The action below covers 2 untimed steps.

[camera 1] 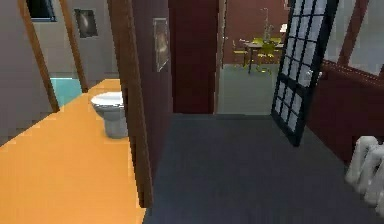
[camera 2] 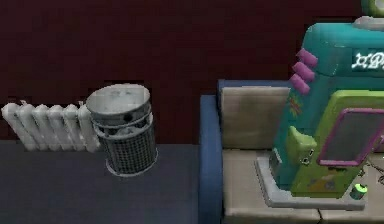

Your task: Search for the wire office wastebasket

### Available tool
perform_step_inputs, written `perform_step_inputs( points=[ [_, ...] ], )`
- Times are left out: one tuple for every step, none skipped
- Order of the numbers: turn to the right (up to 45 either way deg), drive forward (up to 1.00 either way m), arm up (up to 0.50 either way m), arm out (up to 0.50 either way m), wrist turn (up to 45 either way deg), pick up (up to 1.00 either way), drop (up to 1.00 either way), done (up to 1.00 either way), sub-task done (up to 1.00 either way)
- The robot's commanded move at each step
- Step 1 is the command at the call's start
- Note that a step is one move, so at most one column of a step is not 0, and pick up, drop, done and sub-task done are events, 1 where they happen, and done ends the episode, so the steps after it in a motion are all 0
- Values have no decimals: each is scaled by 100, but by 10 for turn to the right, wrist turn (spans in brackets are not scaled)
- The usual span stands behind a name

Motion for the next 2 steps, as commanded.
perform_step_inputs(
  points=[
    [0,45,0,0,0,0,0,0,0],
    [-450,0,0,0,0,0,0,0,0]
  ],
)
